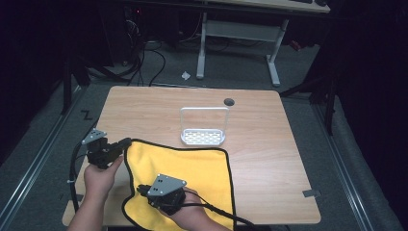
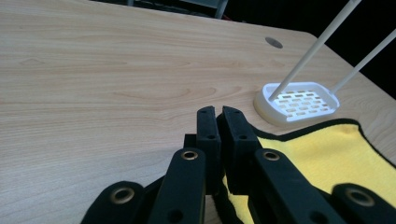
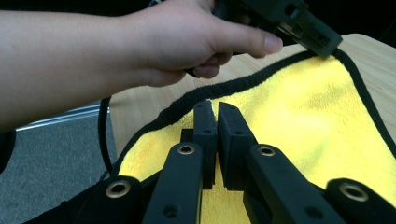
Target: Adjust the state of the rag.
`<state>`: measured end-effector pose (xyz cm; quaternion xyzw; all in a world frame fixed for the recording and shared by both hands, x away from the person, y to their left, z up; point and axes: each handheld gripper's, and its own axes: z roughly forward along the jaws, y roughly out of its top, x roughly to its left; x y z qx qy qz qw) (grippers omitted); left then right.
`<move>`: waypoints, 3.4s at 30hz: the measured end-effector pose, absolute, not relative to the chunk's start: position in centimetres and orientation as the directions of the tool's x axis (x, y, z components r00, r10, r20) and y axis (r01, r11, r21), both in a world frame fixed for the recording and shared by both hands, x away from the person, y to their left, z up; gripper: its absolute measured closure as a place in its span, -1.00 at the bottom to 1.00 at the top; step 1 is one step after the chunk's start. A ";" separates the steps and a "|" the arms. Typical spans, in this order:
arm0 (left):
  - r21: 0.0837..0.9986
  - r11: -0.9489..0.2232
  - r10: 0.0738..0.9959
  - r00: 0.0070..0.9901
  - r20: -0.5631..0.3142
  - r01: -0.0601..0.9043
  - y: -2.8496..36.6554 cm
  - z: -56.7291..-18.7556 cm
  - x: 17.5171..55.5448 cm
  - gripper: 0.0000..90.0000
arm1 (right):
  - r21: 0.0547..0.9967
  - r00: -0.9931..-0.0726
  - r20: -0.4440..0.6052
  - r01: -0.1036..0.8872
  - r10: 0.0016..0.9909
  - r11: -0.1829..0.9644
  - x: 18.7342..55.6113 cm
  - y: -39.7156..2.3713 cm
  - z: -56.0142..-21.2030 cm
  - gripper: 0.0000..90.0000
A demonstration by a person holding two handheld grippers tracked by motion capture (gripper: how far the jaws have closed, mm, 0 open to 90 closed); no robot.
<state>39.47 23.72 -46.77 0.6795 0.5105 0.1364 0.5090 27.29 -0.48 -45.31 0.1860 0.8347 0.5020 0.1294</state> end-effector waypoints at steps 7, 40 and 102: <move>0.819 0.029 0.811 0.465 -0.355 0.573 19.6 -47.5 40.7 0.91 | 0.874 -0.871 -0.025 0.219 0.490 0.433 27.4 -3.6 -46.1 0.94; 0.780 -0.108 0.736 0.577 -0.354 0.617 2.2 -49.8 42.7 0.89 | 0.827 -0.705 0.031 0.416 0.708 0.378 25.1 -20.2 -49.9 0.93; 0.745 -0.347 0.659 0.713 -0.238 0.569 6.2 -53.4 34.9 0.96 | 0.726 -0.637 -0.011 0.525 0.770 0.444 24.5 -24.5 -50.2 1.00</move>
